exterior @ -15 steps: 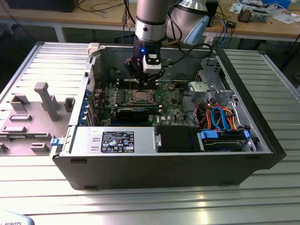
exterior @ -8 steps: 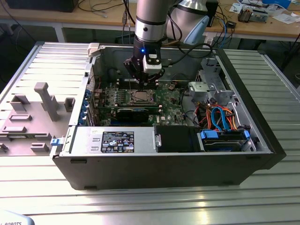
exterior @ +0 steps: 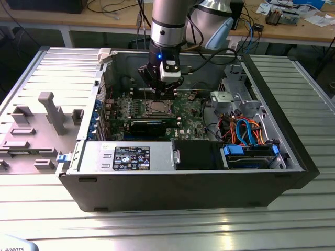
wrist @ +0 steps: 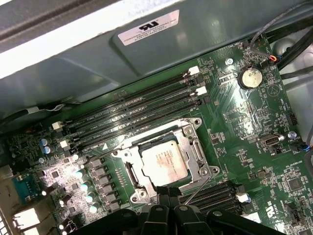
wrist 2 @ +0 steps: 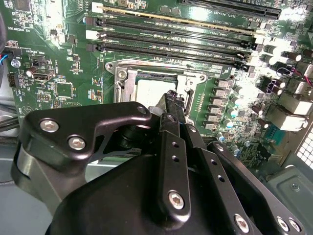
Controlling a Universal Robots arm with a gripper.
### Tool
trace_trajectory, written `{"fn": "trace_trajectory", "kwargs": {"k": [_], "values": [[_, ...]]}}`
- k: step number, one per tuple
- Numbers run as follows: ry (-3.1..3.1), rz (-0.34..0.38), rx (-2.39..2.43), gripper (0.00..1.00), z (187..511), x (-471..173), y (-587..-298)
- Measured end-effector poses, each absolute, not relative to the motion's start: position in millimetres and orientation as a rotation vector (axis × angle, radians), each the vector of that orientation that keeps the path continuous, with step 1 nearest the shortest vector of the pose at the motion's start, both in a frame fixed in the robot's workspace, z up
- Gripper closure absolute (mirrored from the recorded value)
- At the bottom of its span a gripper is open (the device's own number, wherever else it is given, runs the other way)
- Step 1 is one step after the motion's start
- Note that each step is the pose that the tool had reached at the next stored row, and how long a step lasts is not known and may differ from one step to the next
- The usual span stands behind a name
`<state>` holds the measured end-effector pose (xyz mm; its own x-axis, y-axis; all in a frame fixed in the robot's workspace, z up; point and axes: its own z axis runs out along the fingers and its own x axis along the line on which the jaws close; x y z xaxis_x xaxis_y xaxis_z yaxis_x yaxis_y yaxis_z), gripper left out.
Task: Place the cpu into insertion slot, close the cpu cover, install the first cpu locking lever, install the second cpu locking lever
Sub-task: 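Install the first cpu locking lever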
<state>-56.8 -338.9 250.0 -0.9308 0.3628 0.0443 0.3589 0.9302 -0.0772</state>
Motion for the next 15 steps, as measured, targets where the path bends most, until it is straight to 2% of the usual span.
{"fn": "trace_trajectory", "kwargs": {"k": [15], "values": [[-3.033, 0.105, -0.552, 0.89, 250.0, -56.8, -338.9]]}}
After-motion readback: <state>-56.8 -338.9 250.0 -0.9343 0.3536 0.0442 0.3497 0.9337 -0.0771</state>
